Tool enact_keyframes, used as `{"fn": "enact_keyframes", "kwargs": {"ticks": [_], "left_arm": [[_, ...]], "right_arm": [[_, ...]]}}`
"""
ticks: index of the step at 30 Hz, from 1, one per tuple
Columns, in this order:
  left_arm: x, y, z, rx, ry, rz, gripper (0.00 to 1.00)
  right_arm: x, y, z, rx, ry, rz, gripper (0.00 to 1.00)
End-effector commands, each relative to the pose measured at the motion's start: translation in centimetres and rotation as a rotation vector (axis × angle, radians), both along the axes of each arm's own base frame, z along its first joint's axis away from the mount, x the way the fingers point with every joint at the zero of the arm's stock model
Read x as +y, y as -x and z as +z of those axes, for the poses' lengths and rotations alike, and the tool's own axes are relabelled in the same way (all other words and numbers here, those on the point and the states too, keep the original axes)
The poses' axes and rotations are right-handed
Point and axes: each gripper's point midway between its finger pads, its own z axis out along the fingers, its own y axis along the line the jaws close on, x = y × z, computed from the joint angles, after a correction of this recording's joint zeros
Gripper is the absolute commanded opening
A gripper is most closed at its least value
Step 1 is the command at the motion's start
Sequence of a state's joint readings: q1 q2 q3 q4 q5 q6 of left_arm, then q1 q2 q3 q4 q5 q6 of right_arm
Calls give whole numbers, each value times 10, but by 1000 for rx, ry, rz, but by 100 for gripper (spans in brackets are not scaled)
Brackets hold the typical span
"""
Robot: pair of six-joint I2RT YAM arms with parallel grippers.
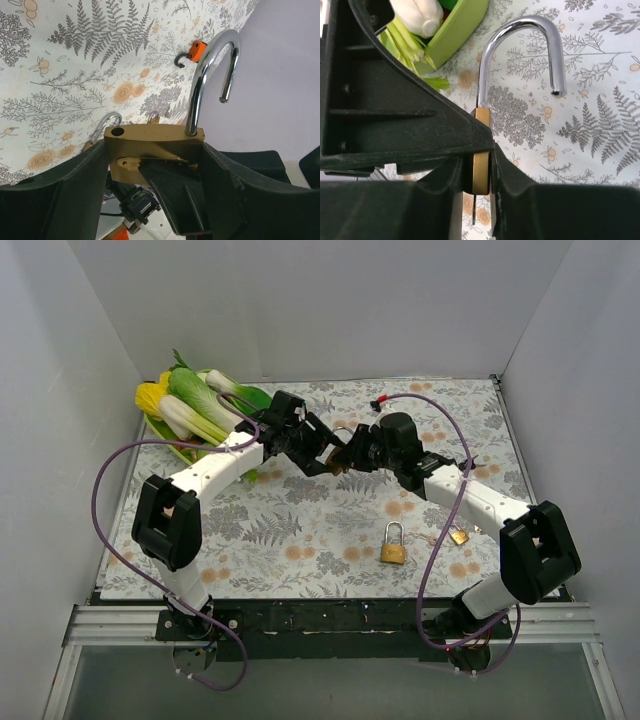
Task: Lock with the key
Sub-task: Pick up the lock from the center of the board.
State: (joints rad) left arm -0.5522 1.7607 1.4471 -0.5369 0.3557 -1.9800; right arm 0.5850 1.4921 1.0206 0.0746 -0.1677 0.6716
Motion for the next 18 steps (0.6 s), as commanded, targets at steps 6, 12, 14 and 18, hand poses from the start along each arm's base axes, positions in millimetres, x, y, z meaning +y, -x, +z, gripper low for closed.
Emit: {"fn": "enact_keyframes", "kwargs": {"ticks": [6, 12, 14, 18], "left_arm": [[-2, -2, 56, -157, 144, -39, 72], [77, -47, 89, -581, -23, -136, 98], [99, -51, 95, -697, -50, -224, 98], [105, -7, 103, -991, -76, -632, 98]], "right_arm": [[11, -10, 40, -63, -102, 61, 1], [-7, 5, 54, -80, -131, 213, 1], [-15, 16, 57, -122, -155, 291, 1], [-17, 71, 86, -247, -292, 629, 1]]}}
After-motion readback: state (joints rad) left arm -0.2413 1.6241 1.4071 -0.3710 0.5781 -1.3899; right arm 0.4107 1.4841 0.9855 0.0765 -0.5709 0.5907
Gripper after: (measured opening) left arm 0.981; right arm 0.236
